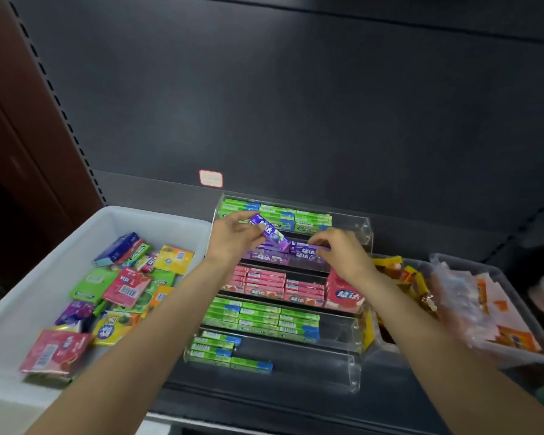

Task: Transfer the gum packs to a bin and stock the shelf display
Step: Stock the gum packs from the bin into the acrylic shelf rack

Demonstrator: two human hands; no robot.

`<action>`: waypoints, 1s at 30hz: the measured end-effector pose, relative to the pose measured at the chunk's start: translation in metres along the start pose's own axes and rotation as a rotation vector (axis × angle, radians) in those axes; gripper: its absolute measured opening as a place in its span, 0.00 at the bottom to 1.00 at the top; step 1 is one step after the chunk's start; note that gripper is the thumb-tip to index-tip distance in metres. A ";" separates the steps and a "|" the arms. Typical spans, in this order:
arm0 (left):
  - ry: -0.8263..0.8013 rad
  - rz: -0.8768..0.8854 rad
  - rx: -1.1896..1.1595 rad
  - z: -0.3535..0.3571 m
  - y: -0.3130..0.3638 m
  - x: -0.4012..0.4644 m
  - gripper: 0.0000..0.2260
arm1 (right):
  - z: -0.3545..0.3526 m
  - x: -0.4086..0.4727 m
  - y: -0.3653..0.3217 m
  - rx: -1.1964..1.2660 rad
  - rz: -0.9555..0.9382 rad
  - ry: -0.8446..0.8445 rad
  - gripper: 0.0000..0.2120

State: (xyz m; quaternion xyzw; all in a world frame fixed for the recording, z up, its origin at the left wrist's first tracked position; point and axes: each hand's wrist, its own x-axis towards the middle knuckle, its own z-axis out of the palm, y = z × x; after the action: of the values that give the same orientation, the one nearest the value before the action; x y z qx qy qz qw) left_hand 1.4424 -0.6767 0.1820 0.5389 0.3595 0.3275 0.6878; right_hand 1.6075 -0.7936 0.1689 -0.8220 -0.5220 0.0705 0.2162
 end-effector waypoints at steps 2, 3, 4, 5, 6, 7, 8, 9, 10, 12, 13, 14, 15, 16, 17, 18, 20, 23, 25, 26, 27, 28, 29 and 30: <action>-0.011 0.005 0.005 -0.001 0.000 0.000 0.14 | 0.007 0.002 0.001 -0.026 -0.003 -0.023 0.13; -0.014 0.005 0.007 -0.001 0.000 0.001 0.14 | 0.010 0.003 0.002 -0.032 -0.003 -0.028 0.13; -0.016 0.005 0.009 -0.001 0.000 0.001 0.14 | 0.013 0.003 0.002 -0.035 -0.006 -0.025 0.13; -0.014 0.005 0.008 -0.002 0.000 0.001 0.13 | 0.016 0.005 0.002 -0.042 -0.008 -0.023 0.12; -0.012 0.007 0.007 -0.002 0.001 0.001 0.13 | 0.018 0.006 0.002 -0.056 -0.012 -0.020 0.11; -0.009 0.008 0.005 -0.002 0.001 0.002 0.13 | 0.019 0.008 0.002 -0.073 -0.016 -0.018 0.11; -0.008 0.010 0.005 -0.002 0.000 0.002 0.13 | 0.020 0.009 0.003 -0.095 -0.017 -0.018 0.10; -0.007 0.010 0.008 -0.002 0.000 0.002 0.13 | 0.021 0.010 0.003 -0.121 -0.016 -0.014 0.09; -0.006 0.008 0.013 -0.003 0.000 0.002 0.13 | 0.022 0.010 0.003 -0.152 -0.011 -0.007 0.08; -0.010 0.005 0.025 -0.003 -0.001 0.002 0.13 | 0.022 0.011 0.003 -0.190 0.005 0.005 0.06; -0.015 0.005 0.034 -0.003 -0.002 0.003 0.13 | 0.022 0.012 0.003 -0.185 0.010 0.001 0.05; -0.020 0.004 0.044 -0.003 -0.003 0.003 0.14 | 0.021 0.012 0.003 -0.173 0.010 -0.009 0.04; -0.025 0.005 0.049 -0.003 -0.003 0.003 0.14 | 0.020 0.012 0.003 -0.161 0.010 -0.027 0.03; -0.028 0.008 0.048 -0.003 -0.004 0.002 0.14 | 0.019 0.012 0.003 -0.146 0.011 -0.043 0.03; -0.032 0.011 0.044 -0.002 -0.004 0.002 0.14 | 0.018 0.012 0.003 -0.114 0.012 -0.047 0.04; -0.037 0.014 0.041 -0.001 -0.004 0.002 0.13 | 0.016 0.011 0.002 -0.049 0.016 -0.030 0.05; -0.049 0.014 0.021 0.004 -0.004 0.001 0.13 | 0.011 0.008 -0.002 0.188 0.034 0.060 0.06; -0.088 -0.013 -0.022 0.020 -0.002 -0.002 0.12 | -0.002 -0.002 -0.009 0.563 0.057 0.121 0.06; -0.126 0.000 0.006 0.032 -0.001 -0.003 0.12 | -0.008 -0.006 -0.009 0.651 0.065 0.076 0.07; -0.141 0.025 0.053 0.037 -0.002 -0.002 0.13 | -0.010 -0.007 -0.007 0.664 0.073 0.062 0.08; -0.150 0.065 0.137 0.040 -0.002 0.000 0.14 | -0.011 -0.007 -0.004 0.656 0.085 0.060 0.08; -0.153 0.122 0.266 0.039 -0.004 0.001 0.16 | -0.012 -0.006 0.000 0.627 0.096 0.067 0.08; -0.161 0.190 0.435 0.037 -0.007 0.003 0.17 | -0.014 -0.005 0.004 0.561 0.108 0.079 0.08; -0.178 0.264 0.635 0.032 -0.011 0.005 0.19 | -0.015 -0.004 0.007 0.465 0.121 0.084 0.08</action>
State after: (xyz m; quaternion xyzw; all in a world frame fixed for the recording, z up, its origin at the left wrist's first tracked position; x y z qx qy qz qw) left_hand 1.4727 -0.6905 0.1751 0.7940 0.3093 0.2374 0.4664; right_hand 1.6166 -0.8042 0.1784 -0.7821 -0.4323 0.1671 0.4165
